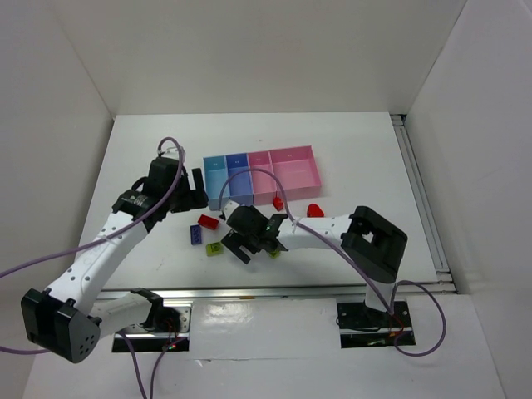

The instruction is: Sort the legos into containers by color

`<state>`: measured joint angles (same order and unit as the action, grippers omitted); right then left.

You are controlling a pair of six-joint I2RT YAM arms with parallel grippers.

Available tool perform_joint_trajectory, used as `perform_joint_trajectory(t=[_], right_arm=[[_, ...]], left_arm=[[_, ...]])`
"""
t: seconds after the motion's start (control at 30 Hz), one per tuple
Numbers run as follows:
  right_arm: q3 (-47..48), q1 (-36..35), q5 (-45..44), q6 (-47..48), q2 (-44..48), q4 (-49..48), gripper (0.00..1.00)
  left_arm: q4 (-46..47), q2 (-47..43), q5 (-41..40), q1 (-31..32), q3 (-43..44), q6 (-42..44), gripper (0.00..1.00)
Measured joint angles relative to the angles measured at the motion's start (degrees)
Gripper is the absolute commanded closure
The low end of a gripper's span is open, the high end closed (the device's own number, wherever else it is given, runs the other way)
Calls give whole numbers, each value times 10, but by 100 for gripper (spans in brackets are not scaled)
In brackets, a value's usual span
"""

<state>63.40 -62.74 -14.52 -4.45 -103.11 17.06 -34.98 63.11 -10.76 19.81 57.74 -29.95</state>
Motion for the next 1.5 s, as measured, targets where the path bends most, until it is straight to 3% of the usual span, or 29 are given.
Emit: perform_joint_trajectory(t=[0.17, 0.3, 0.4, 0.6, 0.8, 0.87, 0.93, 1.0, 1.2, 1.37, 1.5], right_arm=[[3, 48, 43, 28, -24, -35, 3], [7, 69, 68, 44, -34, -62, 16], [8, 68, 88, 50, -40, -74, 32], [23, 66, 95, 50, -50, -72, 43], [13, 61, 94, 47, -37, -72, 43], [9, 59, 94, 47, -30, -72, 53], [8, 57, 92, 45, -29, -72, 54], [8, 57, 89, 43, -29, -72, 65], [0, 52, 54, 17, 2, -64, 68], [-11, 53, -15, -17, 93, -40, 68], [-10, 93, -59, -42, 160, -24, 68]], left_arm=[[-3, 16, -5, 0, 0, 1, 5], [-6, 29, -7, 0, 0, 2, 5], [-8, 35, -10, 0, 0, 2, 5], [-15, 38, -31, 1, 1, 10, 4], [-24, 40, -47, 2, 10, 14, 4], [-24, 40, -47, 2, 11, 13, 4], [-24, 40, -46, 2, 11, 13, 4], [-24, 40, -46, 2, 12, 13, 4], [-27, 40, -46, 2, 18, 13, 3], [-28, 40, -46, 2, 25, 14, 3], [-30, 40, -47, 2, 27, 13, 3]])
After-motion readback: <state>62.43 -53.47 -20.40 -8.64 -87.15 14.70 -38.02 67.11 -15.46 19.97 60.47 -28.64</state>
